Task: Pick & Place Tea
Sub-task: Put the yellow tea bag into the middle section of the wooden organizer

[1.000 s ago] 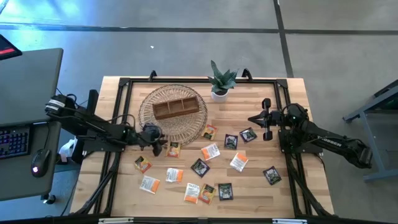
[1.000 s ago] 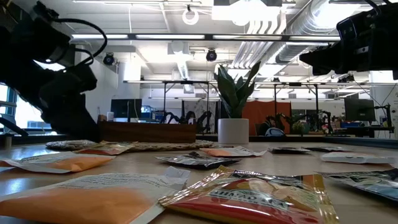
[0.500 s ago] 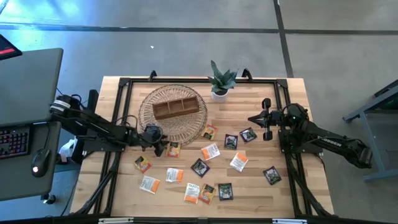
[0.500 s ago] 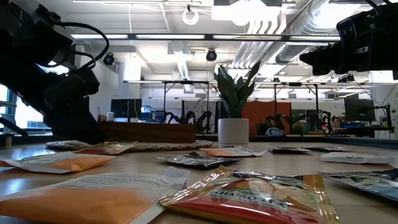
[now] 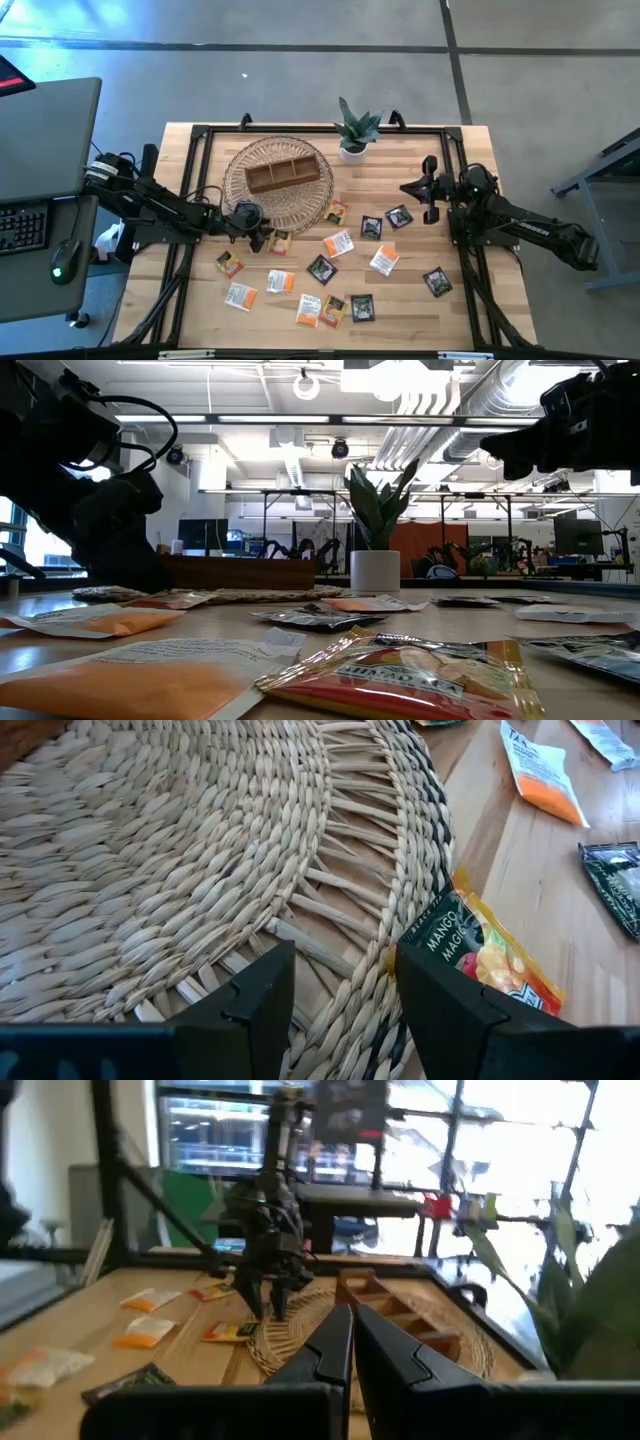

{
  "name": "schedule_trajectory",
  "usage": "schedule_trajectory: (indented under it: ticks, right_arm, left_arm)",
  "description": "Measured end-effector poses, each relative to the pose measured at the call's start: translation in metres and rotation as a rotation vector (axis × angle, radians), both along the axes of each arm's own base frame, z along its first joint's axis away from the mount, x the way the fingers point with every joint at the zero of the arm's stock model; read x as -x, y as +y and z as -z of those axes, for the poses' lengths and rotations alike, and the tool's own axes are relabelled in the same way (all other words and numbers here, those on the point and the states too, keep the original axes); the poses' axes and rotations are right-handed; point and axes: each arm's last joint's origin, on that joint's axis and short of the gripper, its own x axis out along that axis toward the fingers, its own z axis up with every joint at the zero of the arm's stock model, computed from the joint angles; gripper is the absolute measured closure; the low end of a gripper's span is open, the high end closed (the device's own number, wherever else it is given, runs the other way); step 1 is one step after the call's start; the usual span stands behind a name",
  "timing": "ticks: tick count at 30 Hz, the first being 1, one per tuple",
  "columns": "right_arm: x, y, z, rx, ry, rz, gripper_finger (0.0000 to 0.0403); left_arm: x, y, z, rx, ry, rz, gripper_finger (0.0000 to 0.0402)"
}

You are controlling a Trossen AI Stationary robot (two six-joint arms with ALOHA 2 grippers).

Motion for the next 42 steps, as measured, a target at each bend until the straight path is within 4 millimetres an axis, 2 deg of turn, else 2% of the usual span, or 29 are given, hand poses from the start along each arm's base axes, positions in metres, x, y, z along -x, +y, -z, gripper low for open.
schedule_trajectory:
  ticks: [4, 7, 10, 14, 19, 24, 29, 32, 37, 42]
  right_arm:
    - [0.000, -0.004, -0.014, -0.177, -0.057, 0.088, 0.0391]
    - [-0.006, -0.004, -0.022, -0.279, -0.046, 0.063, 0.0391]
    - [-0.020, -0.003, -0.033, -0.329, -0.012, 0.020, 0.0391]
    - [-0.054, -0.001, -0.051, -0.350, 0.065, 0.024, 0.0391]
    - [-0.115, -0.003, -0.070, -0.339, 0.172, -0.010, 0.0391]
    - [-0.171, -0.006, -0.078, -0.340, 0.231, -0.059, 0.0391]
    - [-0.216, -0.010, -0.079, -0.331, 0.258, -0.081, 0.0391]
    - [-0.238, -0.013, -0.080, -0.329, 0.260, -0.084, 0.0391]
    - [-0.263, -0.018, -0.090, -0.342, 0.233, -0.090, 0.0391]
    - [-0.268, -0.014, -0.091, -0.282, 0.309, -0.115, 0.0391]
  left_arm:
    - [0.000, 0.000, 0.000, 0.000, -0.001, 0.000, 0.0228]
    - [0.000, 0.000, 0.000, 0.003, -0.003, 0.003, 0.0228]
    - [-0.001, -0.001, -0.001, 0.015, -0.014, 0.015, 0.0228]
    - [-0.003, -0.002, -0.003, 0.012, -0.036, 0.057, 0.0228]
    - [-0.002, -0.002, -0.003, 0.001, -0.030, 0.068, 0.0228]
    - [-0.002, -0.002, -0.003, -0.008, -0.028, 0.065, 0.0228]
    - [-0.002, -0.003, -0.003, 0.009, -0.027, 0.084, 0.0229]
    - [-0.003, -0.003, -0.002, 0.008, -0.025, 0.084, 0.0243]
    - [-0.003, -0.003, -0.001, 0.006, -0.020, 0.082, 0.0280]
    - [-0.003, -0.003, -0.001, 0.006, -0.018, 0.082, 0.0301]
